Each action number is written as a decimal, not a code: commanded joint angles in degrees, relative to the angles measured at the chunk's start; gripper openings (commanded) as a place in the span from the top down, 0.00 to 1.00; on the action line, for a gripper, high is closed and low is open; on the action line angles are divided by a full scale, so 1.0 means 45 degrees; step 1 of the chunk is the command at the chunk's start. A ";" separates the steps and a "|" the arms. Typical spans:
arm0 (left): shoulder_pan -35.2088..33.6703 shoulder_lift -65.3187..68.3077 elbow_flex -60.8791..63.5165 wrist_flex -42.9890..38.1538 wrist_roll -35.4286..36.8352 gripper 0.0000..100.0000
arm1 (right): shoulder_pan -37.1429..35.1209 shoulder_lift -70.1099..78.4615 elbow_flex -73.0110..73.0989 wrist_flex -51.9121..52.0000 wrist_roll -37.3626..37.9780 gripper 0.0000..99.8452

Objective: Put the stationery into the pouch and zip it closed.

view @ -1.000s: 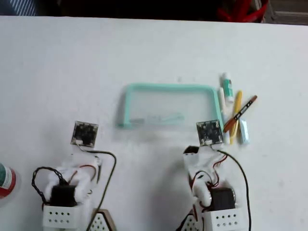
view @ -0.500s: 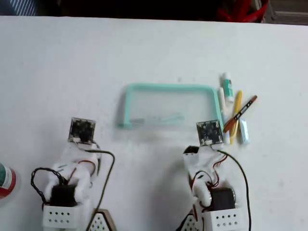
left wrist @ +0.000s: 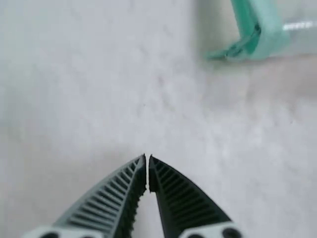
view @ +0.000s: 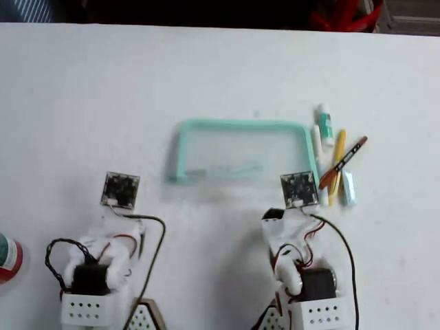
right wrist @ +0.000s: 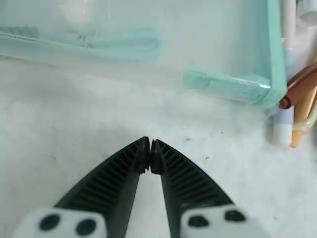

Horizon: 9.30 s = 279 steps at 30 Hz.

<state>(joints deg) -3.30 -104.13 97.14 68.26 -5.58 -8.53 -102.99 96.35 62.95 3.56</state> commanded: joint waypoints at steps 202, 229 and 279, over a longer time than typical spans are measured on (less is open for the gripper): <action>0.3937 0.9055 -0.9104 -0.9709 0.2696 0.98 | -0.4054 -0.0029 0.0098 -0.7219 -0.2676 0.98; 0.0947 1.8940 -1.1839 -0.9788 0.2618 0.98 | -0.4015 -0.0029 0.0098 -0.7238 -0.2716 0.98; -0.0244 1.2376 -0.7072 -1.1878 0.1250 0.98 | -0.0498 0.0713 -0.2422 -0.5050 -0.0996 0.87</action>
<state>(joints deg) -5.32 -44.44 62.42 21.76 4.09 -10.02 -102.20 91.08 38.15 -1.54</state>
